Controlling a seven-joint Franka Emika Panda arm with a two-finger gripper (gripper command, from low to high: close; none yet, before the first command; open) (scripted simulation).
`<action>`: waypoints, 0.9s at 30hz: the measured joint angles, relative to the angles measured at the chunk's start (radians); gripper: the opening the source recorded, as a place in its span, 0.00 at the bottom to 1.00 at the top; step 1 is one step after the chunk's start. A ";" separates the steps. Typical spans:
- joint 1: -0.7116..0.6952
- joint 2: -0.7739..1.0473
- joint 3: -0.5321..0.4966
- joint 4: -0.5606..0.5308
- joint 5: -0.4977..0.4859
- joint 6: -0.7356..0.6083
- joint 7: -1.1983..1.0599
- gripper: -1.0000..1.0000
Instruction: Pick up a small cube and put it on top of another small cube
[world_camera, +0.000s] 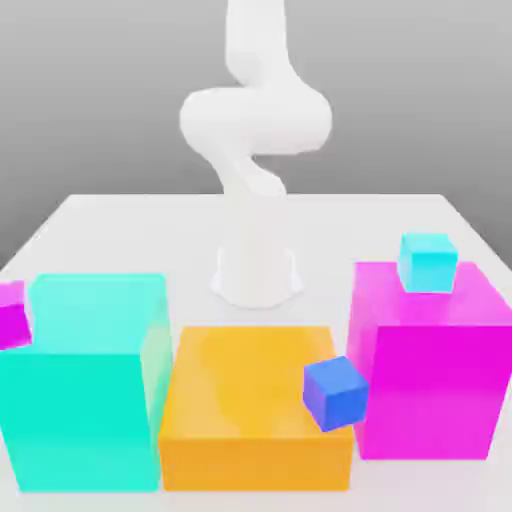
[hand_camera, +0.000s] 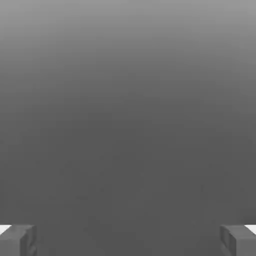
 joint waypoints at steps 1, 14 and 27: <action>-0.025 0.039 -0.017 -0.016 -0.008 0.021 0.010 0.50; -0.286 0.507 -0.222 -0.055 -0.348 0.147 -0.245 0.50; -0.556 0.907 -0.337 -0.203 -0.160 0.355 -0.376 0.50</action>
